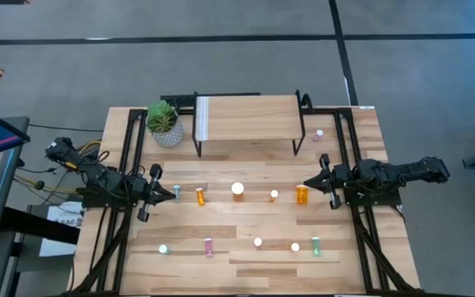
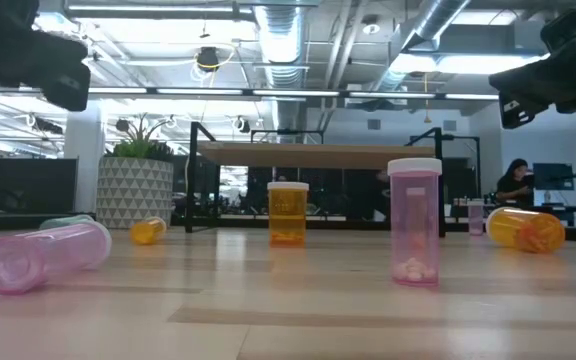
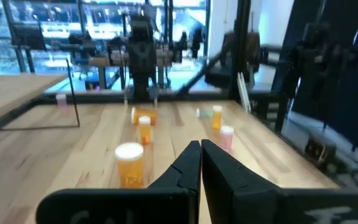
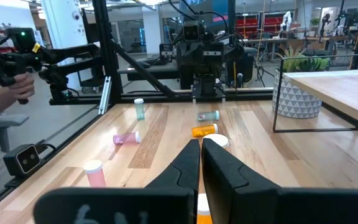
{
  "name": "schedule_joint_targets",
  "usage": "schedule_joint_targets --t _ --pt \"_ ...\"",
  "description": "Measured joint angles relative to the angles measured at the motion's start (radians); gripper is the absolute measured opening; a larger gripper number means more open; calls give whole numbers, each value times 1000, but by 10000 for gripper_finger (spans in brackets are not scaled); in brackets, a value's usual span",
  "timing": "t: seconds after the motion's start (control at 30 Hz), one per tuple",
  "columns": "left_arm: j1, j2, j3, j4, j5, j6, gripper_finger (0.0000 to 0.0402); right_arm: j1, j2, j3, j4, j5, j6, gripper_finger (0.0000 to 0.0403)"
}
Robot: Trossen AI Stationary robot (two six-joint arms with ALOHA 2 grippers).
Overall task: Pick and place medicine bottles onto shelf by color
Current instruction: Put the left big orange pill bottle on the shelf
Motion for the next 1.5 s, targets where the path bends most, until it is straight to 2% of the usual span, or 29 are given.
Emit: schedule_joint_targets --t 0.07,0.2,0.43,0.6,0.7,0.83,1.0,1.3,1.5 --pt "0 0 6 69 -5 -18 0 0 0 0 0 0 0 43" --pt "0 46 86 9 -24 -47 0 0 0 0 0 0 0 43" --pt "0 240 255 -128 -193 -58 0 0 0 0 0 0 0 43" --pt "28 421 348 -152 -194 -93 16 0 0 0 0 0 0 43" --pt "82 571 404 -159 -164 -98 53 0 0 0 0 0 0 43" --pt "164 749 491 -144 -112 -75 122 0 0 0 0 0 0 43" --pt "269 965 596 -118 -6 27 181 0 0 0 0 0 0 43" --pt "429 1293 780 -22 258 93 195 0 0 0 -1 0 0 43" --pt "485 1464 904 -84 300 110 195 0 0 0 -2 0 0 43"
